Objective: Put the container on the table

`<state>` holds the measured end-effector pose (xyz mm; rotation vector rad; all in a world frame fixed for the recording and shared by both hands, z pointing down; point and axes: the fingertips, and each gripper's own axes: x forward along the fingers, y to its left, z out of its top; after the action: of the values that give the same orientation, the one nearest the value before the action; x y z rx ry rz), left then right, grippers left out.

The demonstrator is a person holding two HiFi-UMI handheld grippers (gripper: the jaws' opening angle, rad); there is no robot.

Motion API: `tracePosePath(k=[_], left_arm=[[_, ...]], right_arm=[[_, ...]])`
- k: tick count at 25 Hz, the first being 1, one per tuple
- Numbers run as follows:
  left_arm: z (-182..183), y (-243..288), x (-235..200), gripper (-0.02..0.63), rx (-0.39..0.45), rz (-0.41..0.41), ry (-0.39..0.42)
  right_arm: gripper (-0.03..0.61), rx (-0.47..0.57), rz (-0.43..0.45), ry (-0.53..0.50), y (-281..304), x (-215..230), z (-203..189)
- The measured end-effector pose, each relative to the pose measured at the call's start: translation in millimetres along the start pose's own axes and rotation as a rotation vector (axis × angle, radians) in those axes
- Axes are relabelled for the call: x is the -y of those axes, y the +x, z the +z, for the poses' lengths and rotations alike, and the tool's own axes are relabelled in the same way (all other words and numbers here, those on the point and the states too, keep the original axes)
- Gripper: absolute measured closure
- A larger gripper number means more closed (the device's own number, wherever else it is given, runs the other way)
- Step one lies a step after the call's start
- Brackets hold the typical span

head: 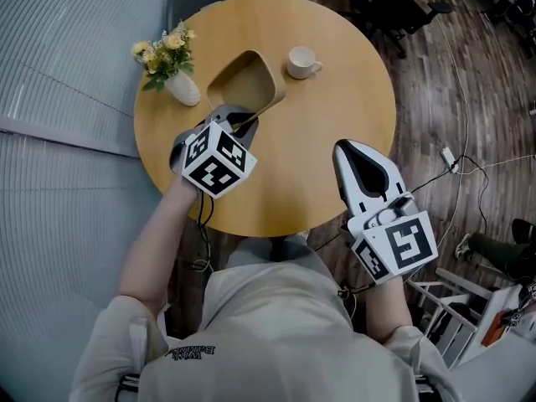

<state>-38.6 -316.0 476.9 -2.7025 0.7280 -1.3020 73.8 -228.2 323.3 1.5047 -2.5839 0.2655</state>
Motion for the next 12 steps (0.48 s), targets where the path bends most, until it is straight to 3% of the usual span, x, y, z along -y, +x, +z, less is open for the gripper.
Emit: tracePosePath(k=[4, 8, 12], left_arm=[[-26, 38, 4, 0.591, -0.060, -0.057, -0.018], [-49, 70, 28, 0.591, -0.120, -0.187, -0.026], [-67, 96, 38, 0.591, -0.164, -0.228, -0.015]], right_arm=[[0.546, -0.040, 0.014, 0.030, 11, 4, -18], [0.546, -0.063, 0.042, 0.087, 13, 4, -28], [0.546, -0.086, 0.054, 0.113, 19, 5, -39]])
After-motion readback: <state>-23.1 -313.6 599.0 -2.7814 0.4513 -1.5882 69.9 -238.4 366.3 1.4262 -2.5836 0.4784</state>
